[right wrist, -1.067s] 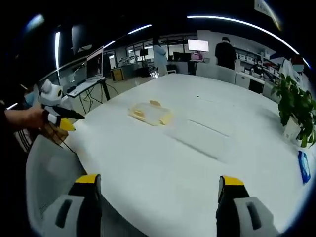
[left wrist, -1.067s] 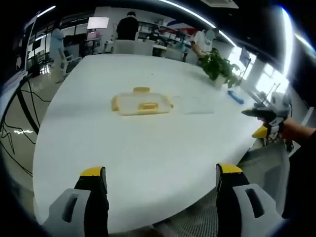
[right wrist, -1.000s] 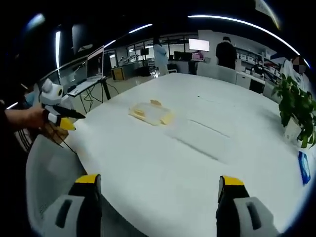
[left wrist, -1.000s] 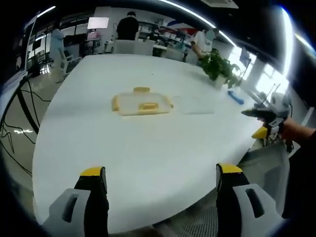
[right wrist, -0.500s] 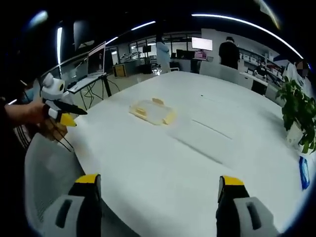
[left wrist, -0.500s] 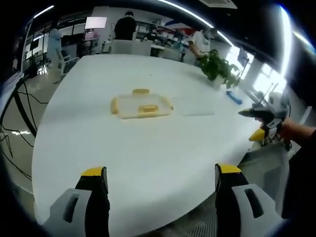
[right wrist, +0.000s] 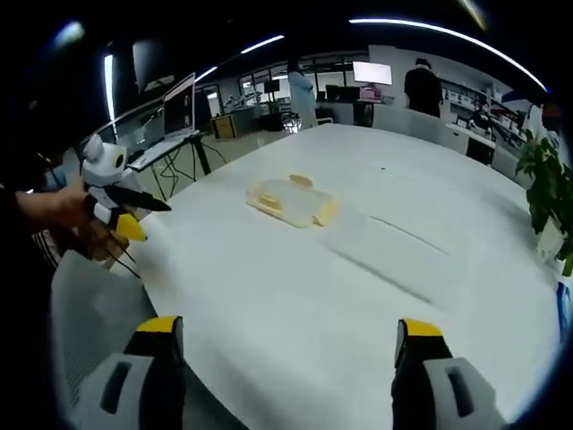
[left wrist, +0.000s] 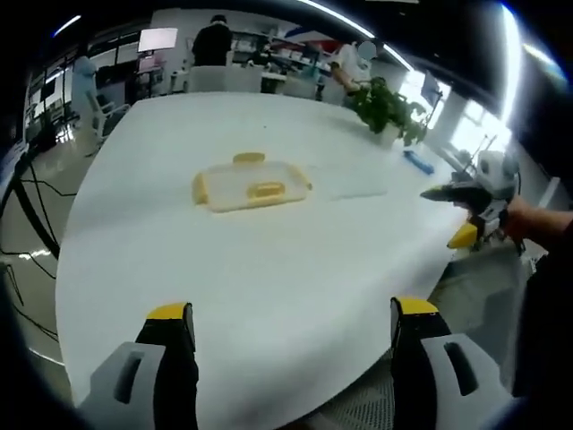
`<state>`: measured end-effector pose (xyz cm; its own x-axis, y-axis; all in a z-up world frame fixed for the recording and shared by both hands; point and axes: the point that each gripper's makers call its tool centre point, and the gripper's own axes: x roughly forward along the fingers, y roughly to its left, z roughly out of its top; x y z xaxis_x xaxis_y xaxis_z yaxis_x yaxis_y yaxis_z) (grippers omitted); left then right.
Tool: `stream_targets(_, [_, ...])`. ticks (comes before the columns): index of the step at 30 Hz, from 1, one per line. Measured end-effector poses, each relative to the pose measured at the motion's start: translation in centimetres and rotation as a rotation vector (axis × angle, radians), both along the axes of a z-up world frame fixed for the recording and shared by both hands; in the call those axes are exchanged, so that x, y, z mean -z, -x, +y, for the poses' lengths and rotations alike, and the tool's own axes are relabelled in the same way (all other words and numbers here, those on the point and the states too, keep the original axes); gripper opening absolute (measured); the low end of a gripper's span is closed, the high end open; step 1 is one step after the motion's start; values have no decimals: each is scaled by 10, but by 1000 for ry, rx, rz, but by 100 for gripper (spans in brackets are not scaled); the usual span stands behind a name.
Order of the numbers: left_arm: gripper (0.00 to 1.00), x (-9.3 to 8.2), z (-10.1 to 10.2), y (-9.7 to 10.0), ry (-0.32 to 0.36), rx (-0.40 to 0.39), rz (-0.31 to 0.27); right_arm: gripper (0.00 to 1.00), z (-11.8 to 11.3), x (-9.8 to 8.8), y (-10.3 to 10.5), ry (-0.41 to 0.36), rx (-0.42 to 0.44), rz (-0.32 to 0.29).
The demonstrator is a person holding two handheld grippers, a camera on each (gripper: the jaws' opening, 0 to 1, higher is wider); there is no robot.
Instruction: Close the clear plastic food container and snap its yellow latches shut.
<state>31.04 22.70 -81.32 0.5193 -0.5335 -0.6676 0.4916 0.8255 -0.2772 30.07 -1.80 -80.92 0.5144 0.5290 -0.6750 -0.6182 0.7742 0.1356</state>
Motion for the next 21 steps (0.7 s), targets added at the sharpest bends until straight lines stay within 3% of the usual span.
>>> stream_targets(4, [88, 2, -1, -5, 7, 22, 1, 99, 8, -4, -5, -54, 43, 34])
stream_targets(18, [86, 12, 4, -21, -9, 132, 29, 93, 18, -21, -25, -23, 115, 9])
stream_targets(21, [85, 13, 5, -26, -20, 153, 8, 93, 25, -20, -28, -27, 118, 7])
